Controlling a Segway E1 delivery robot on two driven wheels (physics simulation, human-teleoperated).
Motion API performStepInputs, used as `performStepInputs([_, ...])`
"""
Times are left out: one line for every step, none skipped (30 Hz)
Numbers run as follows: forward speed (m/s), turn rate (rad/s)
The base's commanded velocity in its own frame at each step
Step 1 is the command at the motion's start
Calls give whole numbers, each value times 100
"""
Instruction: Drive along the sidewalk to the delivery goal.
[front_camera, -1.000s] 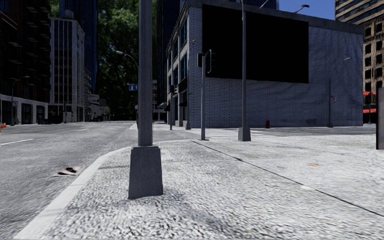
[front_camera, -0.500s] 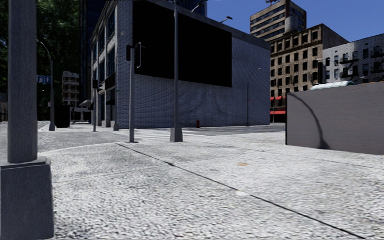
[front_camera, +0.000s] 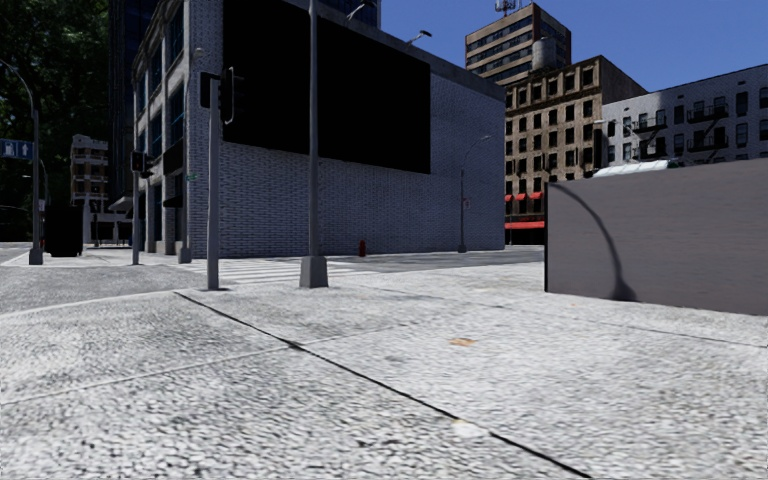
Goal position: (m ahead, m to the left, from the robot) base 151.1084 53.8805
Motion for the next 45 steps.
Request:
performStepInputs([101,0])
performStepInputs([101,0])
performStepInputs([101,0])
performStepInputs([102,0])
performStepInputs([102,0])
performStepInputs([200,0])
performStepInputs([200,0])
performStepInputs([200,0])
performStepInputs([200,0])
performStepInputs([200,0])
performStepInputs([200,0])
performStepInputs([200,0])
performStepInputs([200,0])
performStepInputs([200,0])
performStepInputs([200,0])
performStepInputs([200,0])
performStepInputs([200,0])
performStepInputs([200,0])
performStepInputs([200,0])
performStepInputs([200,0])
performStepInputs([200,0])
performStepInputs([200,0])
performStepInputs([200,0])
performStepInputs([200,0])
performStepInputs([200,0])
performStepInputs([200,0])
performStepInputs([200,0])
performStepInputs([200,0])
performStepInputs([200,0])
performStepInputs([200,-7])
performStepInputs([200,-7])
performStepInputs([200,-13])
performStepInputs([200,-15])
performStepInputs([200,-17])
performStepInputs([200,-17])
performStepInputs([200,-20])
performStepInputs([200,-23])
performStepInputs([200,-27])
performStepInputs([200,-27])
performStepInputs([200,-28])
performStepInputs([200,-28])
performStepInputs([200,-29])
performStepInputs([200,-29])
performStepInputs([200,-29])
performStepInputs([200,-29])
